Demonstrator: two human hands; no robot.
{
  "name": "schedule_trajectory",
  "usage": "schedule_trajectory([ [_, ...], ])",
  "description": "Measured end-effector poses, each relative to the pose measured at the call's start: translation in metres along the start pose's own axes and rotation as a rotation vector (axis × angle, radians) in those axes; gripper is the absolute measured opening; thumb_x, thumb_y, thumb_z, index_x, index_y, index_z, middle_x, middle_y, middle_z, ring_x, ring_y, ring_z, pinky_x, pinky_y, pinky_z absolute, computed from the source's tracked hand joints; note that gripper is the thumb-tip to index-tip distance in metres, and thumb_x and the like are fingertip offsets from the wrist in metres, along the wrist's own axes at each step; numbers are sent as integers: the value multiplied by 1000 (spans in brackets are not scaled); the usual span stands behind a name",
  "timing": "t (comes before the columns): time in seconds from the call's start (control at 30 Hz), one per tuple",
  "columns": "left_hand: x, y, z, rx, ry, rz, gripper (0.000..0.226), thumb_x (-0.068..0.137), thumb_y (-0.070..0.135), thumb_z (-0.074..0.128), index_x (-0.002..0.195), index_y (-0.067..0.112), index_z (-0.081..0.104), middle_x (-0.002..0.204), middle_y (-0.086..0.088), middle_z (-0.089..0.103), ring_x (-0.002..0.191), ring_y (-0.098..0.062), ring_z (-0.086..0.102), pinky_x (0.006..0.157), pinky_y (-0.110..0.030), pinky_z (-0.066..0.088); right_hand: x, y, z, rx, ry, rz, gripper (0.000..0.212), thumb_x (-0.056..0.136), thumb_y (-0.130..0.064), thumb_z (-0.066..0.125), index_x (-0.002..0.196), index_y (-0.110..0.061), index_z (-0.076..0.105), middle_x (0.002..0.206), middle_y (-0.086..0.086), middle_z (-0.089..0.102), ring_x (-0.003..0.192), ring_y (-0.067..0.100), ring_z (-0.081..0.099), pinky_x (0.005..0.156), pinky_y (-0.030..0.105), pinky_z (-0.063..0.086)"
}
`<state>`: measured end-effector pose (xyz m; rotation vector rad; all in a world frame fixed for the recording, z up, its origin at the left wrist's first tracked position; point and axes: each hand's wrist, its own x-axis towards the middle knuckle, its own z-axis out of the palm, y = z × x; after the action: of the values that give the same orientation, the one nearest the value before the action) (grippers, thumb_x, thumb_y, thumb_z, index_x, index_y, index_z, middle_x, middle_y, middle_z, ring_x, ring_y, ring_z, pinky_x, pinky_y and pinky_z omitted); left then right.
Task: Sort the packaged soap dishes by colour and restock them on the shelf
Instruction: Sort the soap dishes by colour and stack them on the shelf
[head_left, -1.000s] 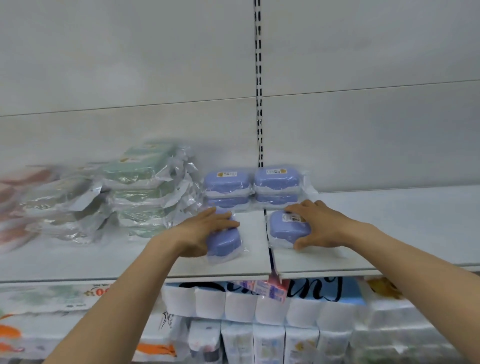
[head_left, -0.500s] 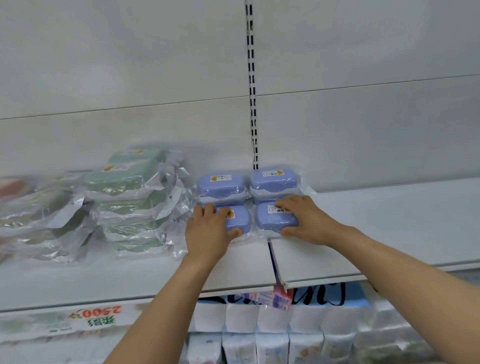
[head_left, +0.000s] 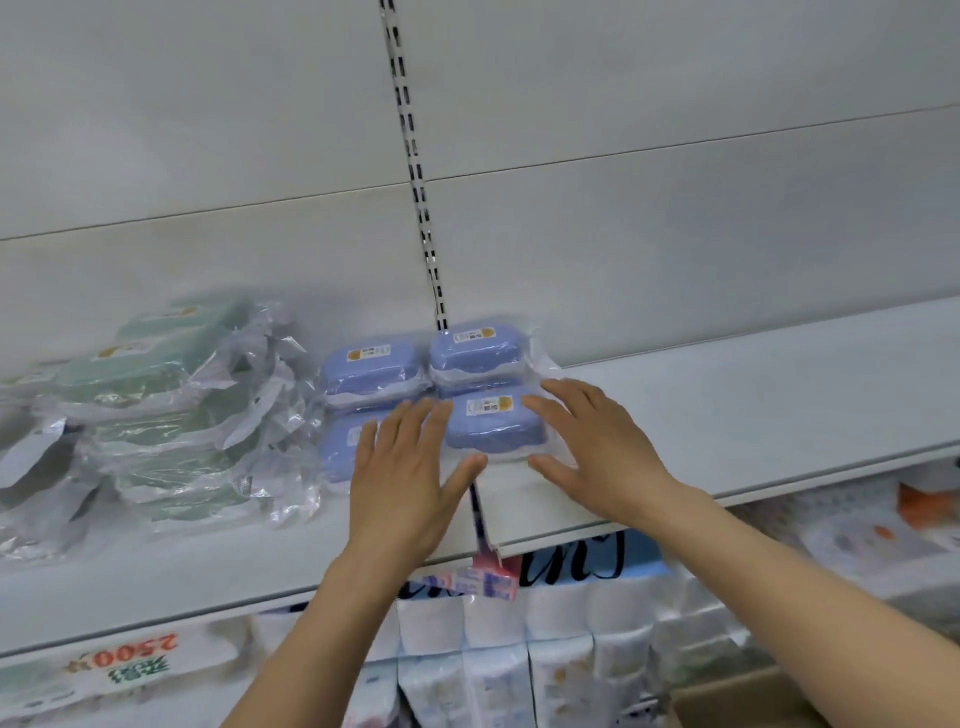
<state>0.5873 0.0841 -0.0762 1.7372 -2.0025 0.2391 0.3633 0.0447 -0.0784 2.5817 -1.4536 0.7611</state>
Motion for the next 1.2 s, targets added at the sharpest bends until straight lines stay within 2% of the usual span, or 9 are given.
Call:
schedule_trajectory([
  [0.13,-29,80,20,-95,-4,161,69,94,63,32,147,19,41,148,-5,46,138,-28,40,113,-48,34,-78,31,-25,35,91,82,54,86,-47,46,132,-20,56,137,5,53,124,22,47,92,40,47],
  [0.27,-58,175,54,-240,-27,279,64,93,56,42,145,19,41,147,-6,47,134,-26,45,110,-46,41,-165,82,-55,24,108,181,49,88,-43,49,131,-20,57,134,3,55,121,22,52,93,40,48],
  [0.43,-103,285,112,-344,-230,358,62,93,54,47,145,21,43,144,-2,48,129,-21,47,107,-36,41,-283,176,-77,49,19,380,45,89,-35,57,132,-21,54,135,0,51,124,19,47,92,40,49],
  [0.53,-129,337,157,-384,-430,333,64,94,54,47,149,24,35,150,2,40,136,-17,38,110,-29,33,-351,235,-80,31,-117,574,47,93,-31,59,138,-24,48,138,-5,45,125,16,41,85,30,41],
  [0.7,-164,396,236,-479,-752,202,68,93,45,58,151,28,27,151,4,33,138,-16,33,108,-30,35,-446,303,-54,39,-476,838,54,93,-30,57,144,-24,38,141,1,41,128,22,38,95,35,42],
  [0.83,-173,428,303,-476,-922,164,66,93,42,59,150,23,32,149,-2,38,136,-22,37,109,-34,34,-500,331,-21,33,-797,896,66,88,-20,57,148,-27,29,147,-1,32,134,23,29,99,36,42],
  [0.93,-178,448,351,-438,-1015,148,67,94,38,60,151,20,30,154,-3,35,139,-22,35,108,-31,32,-532,341,5,-20,-983,855,66,89,-30,57,148,-27,26,151,1,24,135,26,27,103,40,38],
  [1.07,-195,476,406,-436,-1069,193,69,92,32,64,150,14,32,148,-9,40,137,-27,38,108,-33,33,-560,347,39,-96,-1061,798,83,85,-32,62,152,-24,14,157,7,12,144,31,13,111,43,30],
  [1.2,-208,507,447,-337,-1074,270,75,94,34,61,153,11,22,154,-11,29,140,-29,28,113,-36,27,-572,351,57,-212,-1023,713,89,84,-36,62,154,-26,8,160,8,8,148,29,4,113,47,23],
])
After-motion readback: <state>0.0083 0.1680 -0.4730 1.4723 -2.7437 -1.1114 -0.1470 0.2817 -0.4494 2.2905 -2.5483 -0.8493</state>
